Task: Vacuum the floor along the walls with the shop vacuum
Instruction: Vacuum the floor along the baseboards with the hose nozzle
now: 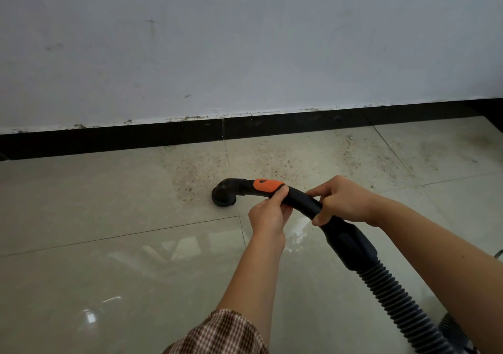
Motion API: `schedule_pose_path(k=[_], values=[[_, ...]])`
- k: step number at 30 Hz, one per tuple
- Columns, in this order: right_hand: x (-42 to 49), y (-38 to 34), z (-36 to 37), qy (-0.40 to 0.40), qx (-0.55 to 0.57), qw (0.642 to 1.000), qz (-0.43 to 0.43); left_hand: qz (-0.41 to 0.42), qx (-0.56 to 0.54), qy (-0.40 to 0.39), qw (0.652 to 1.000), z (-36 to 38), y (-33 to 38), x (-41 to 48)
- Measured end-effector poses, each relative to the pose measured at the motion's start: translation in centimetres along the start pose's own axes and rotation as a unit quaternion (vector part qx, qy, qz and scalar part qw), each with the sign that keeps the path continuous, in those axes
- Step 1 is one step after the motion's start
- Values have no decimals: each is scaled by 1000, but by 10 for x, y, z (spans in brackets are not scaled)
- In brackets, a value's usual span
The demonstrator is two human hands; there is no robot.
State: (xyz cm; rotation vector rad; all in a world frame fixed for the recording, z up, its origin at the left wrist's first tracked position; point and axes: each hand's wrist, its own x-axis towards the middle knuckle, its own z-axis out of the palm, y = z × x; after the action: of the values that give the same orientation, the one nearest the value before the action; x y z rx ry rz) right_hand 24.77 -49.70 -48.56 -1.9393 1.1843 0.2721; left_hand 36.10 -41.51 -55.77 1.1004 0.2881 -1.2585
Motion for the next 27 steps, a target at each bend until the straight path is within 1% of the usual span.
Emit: schedule_pose_path(k=[15,27], values=[[13,-17,14,-22,8,1000,-19,17,-12,26,999,-20,17,0],[24,-38,27,-25,6,999,-35,36,-22,38,998,-37,35,3]])
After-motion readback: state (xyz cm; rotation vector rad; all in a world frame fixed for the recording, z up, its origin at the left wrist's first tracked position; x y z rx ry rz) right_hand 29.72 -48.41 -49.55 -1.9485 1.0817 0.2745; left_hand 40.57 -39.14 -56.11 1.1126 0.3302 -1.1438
